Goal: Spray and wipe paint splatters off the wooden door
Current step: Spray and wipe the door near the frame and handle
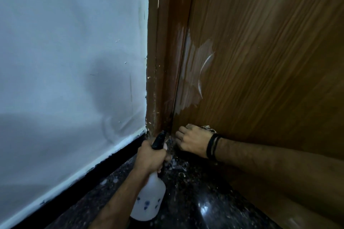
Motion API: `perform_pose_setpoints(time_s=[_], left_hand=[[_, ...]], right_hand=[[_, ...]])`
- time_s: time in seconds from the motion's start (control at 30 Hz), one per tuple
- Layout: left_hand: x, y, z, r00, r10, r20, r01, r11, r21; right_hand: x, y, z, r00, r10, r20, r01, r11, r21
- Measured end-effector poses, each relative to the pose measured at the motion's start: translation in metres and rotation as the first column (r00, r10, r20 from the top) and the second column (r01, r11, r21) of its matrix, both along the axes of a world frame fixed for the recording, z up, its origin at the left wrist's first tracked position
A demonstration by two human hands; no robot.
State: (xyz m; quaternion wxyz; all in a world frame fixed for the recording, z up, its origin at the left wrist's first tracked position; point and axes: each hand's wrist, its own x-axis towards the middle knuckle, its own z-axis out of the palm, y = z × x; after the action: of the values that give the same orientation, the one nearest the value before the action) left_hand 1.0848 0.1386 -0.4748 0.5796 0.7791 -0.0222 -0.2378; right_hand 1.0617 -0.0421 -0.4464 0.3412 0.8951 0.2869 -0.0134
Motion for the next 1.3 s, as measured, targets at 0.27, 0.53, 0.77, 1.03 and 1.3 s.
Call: perform_pose_setpoints(time_s=[0.27,0.53,0.77,1.03,1.3], left_hand=[[-0.011,-0.009,0.037,0.998,-0.051,-0.027,0.048,0.992,-0.120],[-0.008,-0.008,0.086,0.982,-0.190,0.022,0.190,0.962,-0.196],[-0.010,-0.002,0.093,0.982,-0.187,0.009,0.184,0.954,-0.237],[-0.004,0.002,0.086,0.994,-0.112,-0.001,0.106,0.944,-0.311],[0.001,0.006,0.085,0.993,-0.118,-0.006,0.111,0.949,-0.297]], right_hand=[[-0.028,-0.002,0.065,0.980,-0.103,0.168,0.093,0.993,0.068],[-0.035,0.006,0.126,0.949,-0.241,0.204,0.213,0.966,0.150],[-0.033,0.008,0.129,0.964,-0.169,0.203,0.157,0.985,0.074],[0.003,0.011,0.158,0.862,-0.162,0.480,0.079,0.979,0.189],[0.013,0.017,0.130,0.949,-0.085,0.303,0.054,0.992,0.111]])
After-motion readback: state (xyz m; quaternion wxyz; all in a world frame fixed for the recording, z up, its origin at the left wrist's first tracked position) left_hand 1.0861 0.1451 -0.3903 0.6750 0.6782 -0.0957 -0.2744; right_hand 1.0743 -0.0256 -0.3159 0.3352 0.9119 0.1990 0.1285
